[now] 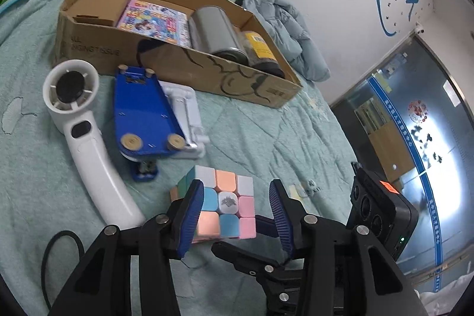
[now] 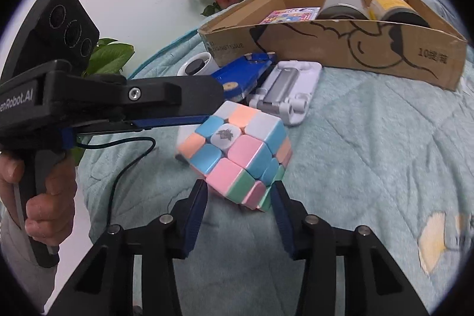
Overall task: Organize rigid objects
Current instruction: 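Close the left tool around the pastel Rubik's cube, then lift the Rubik's cube off the quilt with the left tool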
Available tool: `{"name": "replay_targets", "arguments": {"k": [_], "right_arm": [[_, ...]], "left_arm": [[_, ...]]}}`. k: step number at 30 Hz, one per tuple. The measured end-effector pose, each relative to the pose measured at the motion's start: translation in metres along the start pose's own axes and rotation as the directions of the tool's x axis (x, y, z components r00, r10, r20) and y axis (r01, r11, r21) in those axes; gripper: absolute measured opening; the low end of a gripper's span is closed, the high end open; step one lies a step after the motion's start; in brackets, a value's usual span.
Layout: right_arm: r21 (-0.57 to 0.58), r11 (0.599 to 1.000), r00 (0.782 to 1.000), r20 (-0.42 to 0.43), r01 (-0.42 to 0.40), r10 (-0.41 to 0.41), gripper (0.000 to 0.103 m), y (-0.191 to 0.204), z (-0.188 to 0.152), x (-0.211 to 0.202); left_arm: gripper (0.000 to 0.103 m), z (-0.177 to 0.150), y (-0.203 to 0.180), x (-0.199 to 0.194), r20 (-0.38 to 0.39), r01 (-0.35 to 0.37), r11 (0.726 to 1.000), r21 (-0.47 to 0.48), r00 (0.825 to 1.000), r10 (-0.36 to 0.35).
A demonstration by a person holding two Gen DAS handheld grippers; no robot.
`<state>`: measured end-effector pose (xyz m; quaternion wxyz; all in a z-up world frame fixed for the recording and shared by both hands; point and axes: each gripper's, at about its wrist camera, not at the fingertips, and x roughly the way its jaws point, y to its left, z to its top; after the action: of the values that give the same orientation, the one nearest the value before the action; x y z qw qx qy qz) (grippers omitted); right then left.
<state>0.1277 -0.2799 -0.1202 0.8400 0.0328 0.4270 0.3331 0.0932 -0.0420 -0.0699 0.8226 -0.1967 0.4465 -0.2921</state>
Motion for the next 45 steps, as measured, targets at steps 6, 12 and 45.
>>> {"name": "replay_targets", "arguments": {"k": [6, 12, 45], "right_arm": [[-0.020, 0.999, 0.999, -0.015, -0.031, 0.030, 0.043, 0.010, -0.011, -0.013], [-0.015, 0.999, 0.999, -0.012, 0.035, -0.036, 0.043, 0.001, -0.010, -0.010], [-0.095, 0.995, 0.998, 0.053, -0.040, 0.045, 0.016, -0.003, -0.019, -0.026]], "left_arm": [[0.036, -0.015, -0.026, 0.019, -0.105, 0.087, 0.993, 0.075, 0.991, -0.078], [0.039, 0.019, -0.003, -0.005, 0.017, 0.012, 0.998, 0.056, 1.000, -0.013], [0.039, 0.031, 0.001, 0.053, -0.121, 0.029, 0.999, -0.046, 0.992, -0.034]]}}
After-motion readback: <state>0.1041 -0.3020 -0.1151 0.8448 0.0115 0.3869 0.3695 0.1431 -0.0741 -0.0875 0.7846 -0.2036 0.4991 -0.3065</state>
